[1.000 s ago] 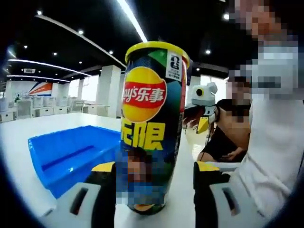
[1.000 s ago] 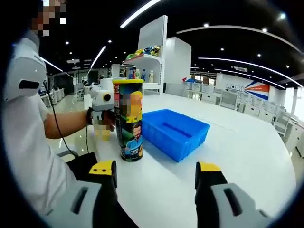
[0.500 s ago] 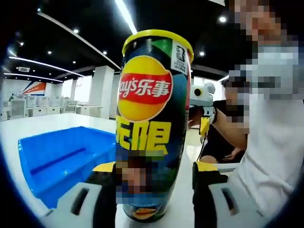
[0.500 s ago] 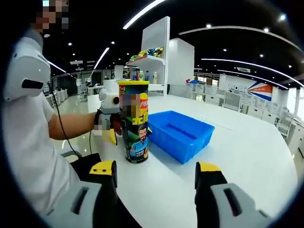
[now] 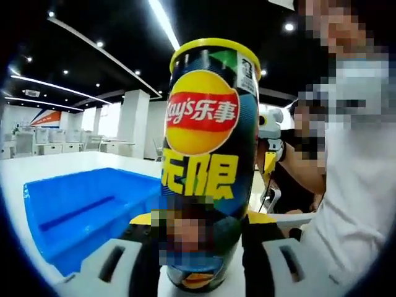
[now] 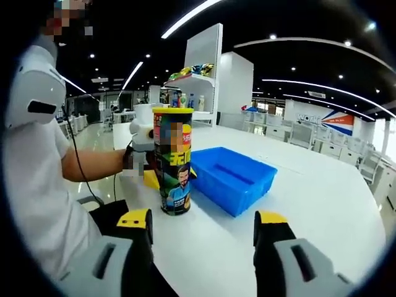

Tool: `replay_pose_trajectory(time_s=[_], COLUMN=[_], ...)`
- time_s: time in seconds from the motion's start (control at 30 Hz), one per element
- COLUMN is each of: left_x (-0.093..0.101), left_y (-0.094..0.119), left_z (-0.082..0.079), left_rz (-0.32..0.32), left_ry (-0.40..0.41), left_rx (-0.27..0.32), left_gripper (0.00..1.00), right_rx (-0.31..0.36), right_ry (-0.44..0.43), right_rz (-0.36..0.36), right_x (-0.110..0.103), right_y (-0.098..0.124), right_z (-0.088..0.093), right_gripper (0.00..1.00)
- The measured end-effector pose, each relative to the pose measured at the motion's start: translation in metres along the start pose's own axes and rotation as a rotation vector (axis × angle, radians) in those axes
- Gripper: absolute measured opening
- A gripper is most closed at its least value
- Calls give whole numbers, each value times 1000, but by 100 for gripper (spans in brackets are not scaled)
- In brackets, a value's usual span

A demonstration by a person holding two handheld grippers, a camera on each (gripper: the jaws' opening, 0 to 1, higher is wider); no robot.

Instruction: Open the lid of the chip container on the table, take out the chips, place them into the box in front of the container, and close the lid

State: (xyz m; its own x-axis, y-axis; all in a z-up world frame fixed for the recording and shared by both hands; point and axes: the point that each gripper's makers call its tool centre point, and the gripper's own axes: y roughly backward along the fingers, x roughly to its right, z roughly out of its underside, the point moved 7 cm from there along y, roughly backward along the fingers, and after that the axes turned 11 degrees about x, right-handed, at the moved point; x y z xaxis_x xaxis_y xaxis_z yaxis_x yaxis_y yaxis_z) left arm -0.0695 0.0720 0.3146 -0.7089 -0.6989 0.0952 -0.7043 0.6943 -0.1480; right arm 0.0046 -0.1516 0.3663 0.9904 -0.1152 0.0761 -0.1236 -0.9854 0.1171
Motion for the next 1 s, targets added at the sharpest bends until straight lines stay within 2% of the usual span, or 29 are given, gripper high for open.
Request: replay_pose_trajectory(time_s=[0.23, 0.27, 0.3, 0.33, 0.43, 0.57, 0.7, 0.87, 1.0], left_x=[3, 3, 3, 4, 3, 2, 3, 4, 5], left_y=[-2, -2, -3, -3, -3, -3, -3, -4, -4], left_z=[-1, -1, -1, -1, -1, 0, 0, 0, 0], left_rz=[-5, -5, -6, -7, -9, -11, -16, -17, -16], left_ry=[-10, -10, -10, -10, -11, -12, -14, -18, -17], left_rx=[-10, -11, -11, -10, -9, -9, -9, -10, -7], left_gripper=[51, 51, 51, 51, 51, 50, 50, 50, 50], right_rx=[27, 33, 30, 29, 99, 185, 224, 271, 284], right_ry=[-31, -43, -90, -87, -58, -107, -113, -162, -179], right_rz=[5, 7, 11, 0, -24, -38, -46, -35, -39], right_x=[0, 0, -2, -3, -9, -15, -24, -36, -42], right_y=[-4, -6, -8, -9, -17, -33, -49, -70, -80], right_z=[-4, -6, -8, -10, -24, -40, -50, -60, -65], right_gripper=[69, 68, 67, 65, 64, 64, 66, 66, 72])
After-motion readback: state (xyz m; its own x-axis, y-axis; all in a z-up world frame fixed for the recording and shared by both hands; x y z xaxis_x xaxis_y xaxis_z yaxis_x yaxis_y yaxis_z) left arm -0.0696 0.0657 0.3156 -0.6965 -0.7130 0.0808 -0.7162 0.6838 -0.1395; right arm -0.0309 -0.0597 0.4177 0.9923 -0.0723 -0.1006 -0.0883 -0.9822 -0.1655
